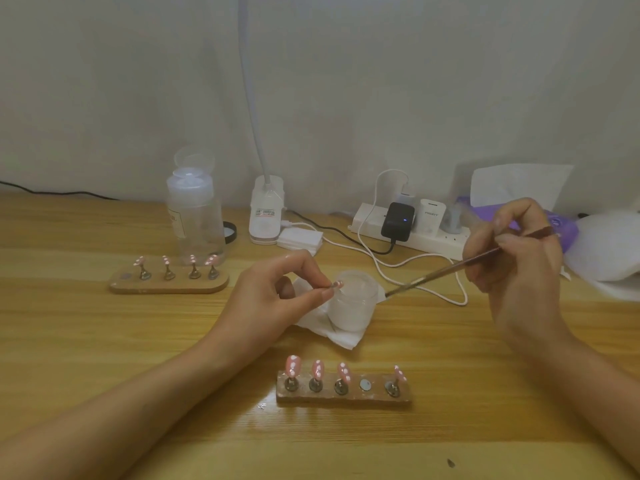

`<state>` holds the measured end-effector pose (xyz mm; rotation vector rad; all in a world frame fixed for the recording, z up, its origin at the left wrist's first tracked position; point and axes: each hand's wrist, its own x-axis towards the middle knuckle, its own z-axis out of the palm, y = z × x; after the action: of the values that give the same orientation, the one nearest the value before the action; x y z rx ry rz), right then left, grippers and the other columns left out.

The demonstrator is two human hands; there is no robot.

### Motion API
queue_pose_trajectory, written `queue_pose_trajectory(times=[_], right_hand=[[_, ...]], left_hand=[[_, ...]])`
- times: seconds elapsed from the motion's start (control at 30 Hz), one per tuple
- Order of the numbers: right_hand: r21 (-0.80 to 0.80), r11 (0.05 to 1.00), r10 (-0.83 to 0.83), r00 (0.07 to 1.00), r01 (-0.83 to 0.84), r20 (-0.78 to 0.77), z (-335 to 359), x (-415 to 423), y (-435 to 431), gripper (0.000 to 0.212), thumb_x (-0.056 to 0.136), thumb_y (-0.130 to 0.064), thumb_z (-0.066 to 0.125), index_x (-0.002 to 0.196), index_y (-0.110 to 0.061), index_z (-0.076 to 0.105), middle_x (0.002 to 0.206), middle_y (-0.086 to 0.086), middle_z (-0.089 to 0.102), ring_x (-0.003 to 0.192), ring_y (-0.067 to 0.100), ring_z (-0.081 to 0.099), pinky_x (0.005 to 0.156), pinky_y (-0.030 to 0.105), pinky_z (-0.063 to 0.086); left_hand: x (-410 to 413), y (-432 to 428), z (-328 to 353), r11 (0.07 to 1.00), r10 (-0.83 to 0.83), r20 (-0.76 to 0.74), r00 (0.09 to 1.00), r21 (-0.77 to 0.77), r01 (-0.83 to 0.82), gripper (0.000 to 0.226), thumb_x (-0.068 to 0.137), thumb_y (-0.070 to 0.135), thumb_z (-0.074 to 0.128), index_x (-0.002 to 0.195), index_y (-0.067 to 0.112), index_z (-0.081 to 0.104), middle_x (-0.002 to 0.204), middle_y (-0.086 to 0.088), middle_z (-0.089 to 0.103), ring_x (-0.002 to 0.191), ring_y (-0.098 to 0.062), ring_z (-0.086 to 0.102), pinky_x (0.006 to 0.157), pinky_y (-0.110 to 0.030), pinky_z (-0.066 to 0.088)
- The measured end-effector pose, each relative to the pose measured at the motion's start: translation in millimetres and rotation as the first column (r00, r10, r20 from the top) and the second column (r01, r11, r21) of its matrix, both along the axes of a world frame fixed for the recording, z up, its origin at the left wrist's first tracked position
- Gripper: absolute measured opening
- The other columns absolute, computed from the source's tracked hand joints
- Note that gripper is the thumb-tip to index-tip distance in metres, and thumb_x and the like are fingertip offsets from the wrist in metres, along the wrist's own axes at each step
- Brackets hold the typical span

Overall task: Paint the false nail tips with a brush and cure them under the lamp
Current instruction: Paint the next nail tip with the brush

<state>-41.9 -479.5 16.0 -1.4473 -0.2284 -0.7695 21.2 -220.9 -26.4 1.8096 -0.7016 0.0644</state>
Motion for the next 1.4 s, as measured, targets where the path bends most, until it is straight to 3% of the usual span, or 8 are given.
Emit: queue_pose_trajectory(times=[0.13, 0.3, 0.43, 0.77, 0.97, 1.13, 1.27, 1.4], right_hand=[[0.241, 0.971, 0.050, 0.977, 0.001, -0.205, -10, 4, 11, 0.029, 0.100, -0.024, 0.051, 0.073, -0.025, 0.062, 0.061, 0.000, 0.061, 0.048, 0.010, 0.053, 0.041, 0.017, 0.039], [0.289, 0.957, 0.122, 0.924, -0.013, -0.362, -24, 3, 25, 0.024, 0.079, -0.039, 0.063, 0.077, -0.016, 0.058, 0.059, 0.004, 0.067, 0.041, 0.007, 0.049, 0.040, 0.015, 0.040], [0.284, 0.958, 0.147, 0.924, -0.044, -0.352, -22, 4, 26, 0.025, 0.080, -0.038, 0.061, 0.077, -0.014, 0.056, 0.059, 0.004, 0.068, 0.039, 0.008, 0.047, 0.039, 0.015, 0.038], [0.277, 0.961, 0.121, 0.929, -0.021, -0.350, -24, 6, 25, 0.023, 0.083, -0.036, 0.060, 0.077, -0.015, 0.052, 0.061, 0.006, 0.068, 0.037, 0.009, 0.042, 0.038, 0.017, 0.034], [0.251, 0.968, 0.105, 0.924, -0.011, -0.366, -26, 6, 24, 0.022, 0.083, -0.035, 0.060, 0.074, -0.017, 0.052, 0.063, 0.008, 0.068, 0.037, 0.010, 0.040, 0.038, 0.017, 0.031], [0.218, 0.975, 0.120, 0.936, -0.049, -0.329, -26, 5, 25, 0.024, 0.084, -0.038, 0.059, 0.076, -0.016, 0.053, 0.063, 0.008, 0.069, 0.037, 0.010, 0.040, 0.038, 0.017, 0.030], [0.227, 0.974, 0.060, 0.931, 0.025, -0.361, -28, 6, 22, 0.024, 0.094, -0.030, 0.055, 0.076, -0.016, 0.051, 0.062, 0.007, 0.068, 0.038, 0.010, 0.042, 0.042, 0.022, 0.026], [0.225, 0.974, 0.100, 0.945, -0.030, -0.311, -26, 5, 24, 0.024, 0.085, -0.038, 0.058, 0.075, -0.017, 0.052, 0.062, 0.006, 0.068, 0.038, 0.009, 0.042, 0.040, 0.020, 0.026]], left_hand=[[0, 0, 0, 1.000, 0.018, 0.006, 1.000, 0.015, -0.018, 0.007, 0.082, 0.030, 0.075, 0.083, 0.034, 0.069, 0.061, -0.008, 0.054, 0.053, -0.006, 0.040, 0.056, -0.022, 0.040], [0, -2, 0, 1.000, 0.021, 0.016, 1.000, 0.010, -0.021, 0.007, 0.082, 0.030, 0.076, 0.083, 0.033, 0.070, 0.060, 0.002, 0.058, 0.052, -0.004, 0.041, 0.054, -0.020, 0.040], [-1, -2, 1, 1.000, 0.006, 0.027, 1.000, 0.003, -0.006, 0.006, 0.083, 0.025, 0.076, 0.082, 0.029, 0.071, 0.059, 0.016, 0.059, 0.050, -0.004, 0.040, 0.052, -0.016, 0.039], [-1, -1, 1, 1.000, 0.013, 0.037, 0.999, -0.005, -0.013, 0.008, 0.082, 0.024, 0.077, 0.079, 0.029, 0.071, 0.058, -0.008, 0.053, 0.051, -0.007, 0.039, 0.056, -0.022, 0.039], [-1, -2, 0, 1.000, 0.015, 0.025, 1.000, -0.003, -0.015, 0.006, 0.080, 0.030, 0.076, 0.081, 0.031, 0.070, 0.052, 0.003, 0.047, 0.051, -0.005, 0.039, 0.056, -0.022, 0.038], [-2, -1, 2, 1.000, 0.016, 0.024, 1.000, 0.003, -0.016, 0.008, 0.081, 0.028, 0.076, 0.082, 0.032, 0.069, 0.059, -0.011, 0.054, 0.052, -0.007, 0.040, 0.058, -0.032, 0.043], [-2, -1, 1, 1.000, 0.014, 0.019, 1.000, 0.002, -0.014, 0.007, 0.082, 0.026, 0.076, 0.079, 0.028, 0.070, 0.052, 0.005, 0.049, 0.051, -0.006, 0.040, 0.057, -0.025, 0.041], [-2, -1, 1, 1.000, 0.005, 0.009, 1.000, 0.001, -0.005, 0.005, 0.082, 0.023, 0.076, 0.081, 0.024, 0.071, 0.054, 0.007, 0.052, 0.051, -0.008, 0.039, 0.053, -0.021, 0.038]])
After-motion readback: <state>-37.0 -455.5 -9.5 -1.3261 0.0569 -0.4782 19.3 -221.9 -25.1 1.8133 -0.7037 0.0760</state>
